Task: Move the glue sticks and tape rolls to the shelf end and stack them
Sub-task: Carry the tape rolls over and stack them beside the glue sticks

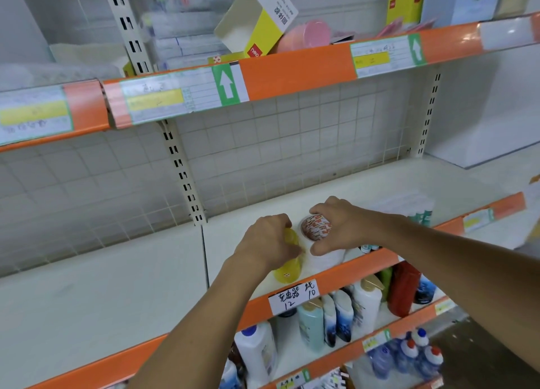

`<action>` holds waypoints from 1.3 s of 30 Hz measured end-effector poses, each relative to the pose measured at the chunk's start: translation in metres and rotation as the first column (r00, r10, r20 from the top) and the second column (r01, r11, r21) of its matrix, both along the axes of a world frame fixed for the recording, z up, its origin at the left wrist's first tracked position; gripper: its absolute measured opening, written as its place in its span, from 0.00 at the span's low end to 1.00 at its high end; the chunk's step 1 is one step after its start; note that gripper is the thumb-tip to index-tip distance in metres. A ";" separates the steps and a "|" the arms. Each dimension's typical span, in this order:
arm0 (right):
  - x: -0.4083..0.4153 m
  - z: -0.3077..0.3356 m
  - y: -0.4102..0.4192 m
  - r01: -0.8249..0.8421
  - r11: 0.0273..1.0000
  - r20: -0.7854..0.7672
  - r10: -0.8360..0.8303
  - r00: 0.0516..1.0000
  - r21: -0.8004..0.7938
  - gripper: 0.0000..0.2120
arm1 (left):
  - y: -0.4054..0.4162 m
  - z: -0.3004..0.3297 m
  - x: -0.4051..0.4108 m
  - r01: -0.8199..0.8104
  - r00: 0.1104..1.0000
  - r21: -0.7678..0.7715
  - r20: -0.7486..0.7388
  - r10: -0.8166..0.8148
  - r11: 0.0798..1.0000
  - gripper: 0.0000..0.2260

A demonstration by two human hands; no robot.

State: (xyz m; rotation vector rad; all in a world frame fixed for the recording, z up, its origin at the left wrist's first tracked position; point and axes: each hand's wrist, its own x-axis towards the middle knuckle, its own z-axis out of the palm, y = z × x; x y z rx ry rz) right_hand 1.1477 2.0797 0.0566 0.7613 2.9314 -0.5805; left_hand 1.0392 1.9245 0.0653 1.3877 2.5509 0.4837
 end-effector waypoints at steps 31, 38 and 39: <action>-0.006 0.002 -0.005 0.018 1.000 -0.012 -0.018 1.000 -0.016 0.48 | 0.003 0.000 0.004 -0.036 0.999 -0.026 -0.022 0.035 0.999 0.28; -0.010 -0.001 -0.010 0.024 0.999 0.013 -0.024 1.000 0.029 0.43 | 0.003 -0.002 0.005 -0.038 0.999 -0.023 -0.031 0.037 0.999 0.28; -0.010 -0.001 -0.011 0.026 0.999 0.011 -0.027 1.000 0.035 0.42 | 0.003 -0.002 0.005 -0.038 0.999 -0.023 -0.030 0.037 0.999 0.28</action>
